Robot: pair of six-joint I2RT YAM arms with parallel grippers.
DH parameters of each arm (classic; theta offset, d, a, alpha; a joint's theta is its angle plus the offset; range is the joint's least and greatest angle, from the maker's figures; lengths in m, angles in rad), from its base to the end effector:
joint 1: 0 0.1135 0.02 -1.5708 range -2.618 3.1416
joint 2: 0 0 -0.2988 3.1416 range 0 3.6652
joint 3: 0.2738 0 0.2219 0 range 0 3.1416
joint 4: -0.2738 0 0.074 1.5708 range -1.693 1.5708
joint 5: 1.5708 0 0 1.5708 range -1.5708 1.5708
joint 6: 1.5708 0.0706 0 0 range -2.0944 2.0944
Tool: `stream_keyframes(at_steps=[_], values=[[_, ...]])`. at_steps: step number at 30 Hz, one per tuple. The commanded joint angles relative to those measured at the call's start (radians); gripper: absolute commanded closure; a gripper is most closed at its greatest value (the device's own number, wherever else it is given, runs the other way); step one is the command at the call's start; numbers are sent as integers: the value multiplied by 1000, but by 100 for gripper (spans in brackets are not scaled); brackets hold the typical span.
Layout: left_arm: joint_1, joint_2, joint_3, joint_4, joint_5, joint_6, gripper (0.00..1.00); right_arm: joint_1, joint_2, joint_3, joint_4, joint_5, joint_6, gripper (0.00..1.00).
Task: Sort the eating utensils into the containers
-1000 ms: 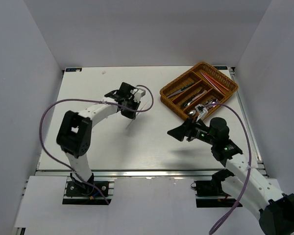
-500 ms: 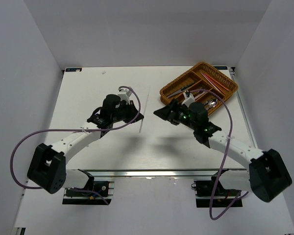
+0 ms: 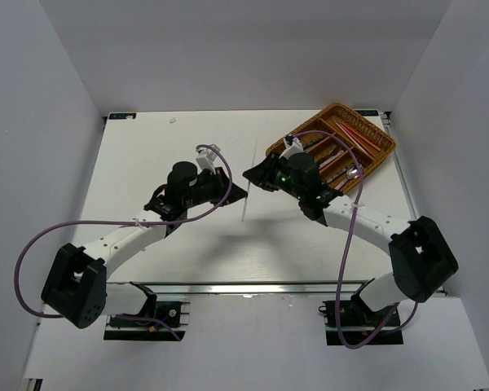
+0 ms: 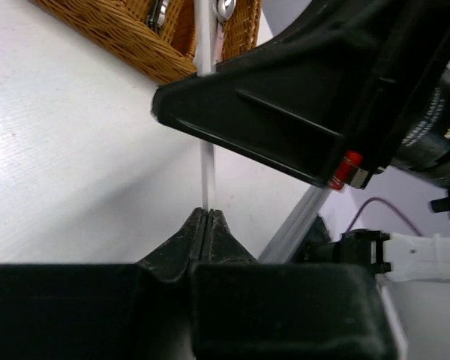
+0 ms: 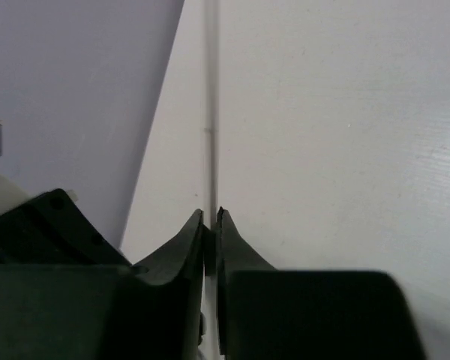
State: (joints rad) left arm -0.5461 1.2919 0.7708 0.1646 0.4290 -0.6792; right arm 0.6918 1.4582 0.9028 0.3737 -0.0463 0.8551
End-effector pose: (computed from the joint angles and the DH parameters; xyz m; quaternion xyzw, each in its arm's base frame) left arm 0.2261 -0.1718 0.2982 0.0678 0.8088 -0.4636 0.3555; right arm 0.2611 0.2205 0.3226 0.0479 0.7668 0.4597 0.4454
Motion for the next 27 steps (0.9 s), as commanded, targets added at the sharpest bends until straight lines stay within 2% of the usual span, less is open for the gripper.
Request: stream_keyframes(at_steps=[1,3,4,5,7,8,9,10,11,12,13,15,16,17,18,19,22,24,27], values=[[-6,-40,5,59,33,-22,89,6,30,65,31,5,-44,100],[-6,-49,19,18,-15,-5,70,6,34,82,25,-9,-68,100],[-6,-55,28,-5,-35,4,22,-4,33,88,16,-4,-86,100],[-6,-72,59,-81,-62,30,2,-17,33,96,-4,2,-109,100],[-6,-97,103,-196,-180,75,2,-78,50,157,-86,-7,-238,100],[-6,-112,149,-318,-226,122,2,-107,66,204,-143,-19,-305,100],[-6,-144,171,-373,-315,153,2,-129,92,340,-308,-27,-470,100],[-6,-164,188,-428,-350,180,2,-173,156,417,-396,-23,-564,100],[-6,-183,209,-518,-378,235,2,-193,194,498,-491,8,-658,100],[-6,-225,212,-554,-413,260,2,-210,235,648,-577,34,-838,100],[-6,-245,211,-612,-415,308,2,-241,314,716,-723,89,-931,100],[-6,-285,185,-648,-455,343,2,-270,390,827,-823,229,-1100,100],[-6,-319,171,-661,-469,358,2,-294,448,875,-847,285,-1269,100],[-6,-335,153,-672,-478,384,2,-305,468,874,-831,374,-1362,100],[-6,-347,112,-677,-487,395,2,-314,484,857,-787,416,-1448,100],[-6,-370,90,-680,-510,414,2,-339,508,820,-660,460,-1591,100],[-8,-407,-10,-657,-527,432,2,-391,588,875,-533,537,-1753,100],[-8,-427,-63,-619,-539,415,2,-420,676,947,-545,583,-1797,100],[-6,-422,-47,-608,-493,448,2,-446,755,1048,-573,600,-1847,100]])
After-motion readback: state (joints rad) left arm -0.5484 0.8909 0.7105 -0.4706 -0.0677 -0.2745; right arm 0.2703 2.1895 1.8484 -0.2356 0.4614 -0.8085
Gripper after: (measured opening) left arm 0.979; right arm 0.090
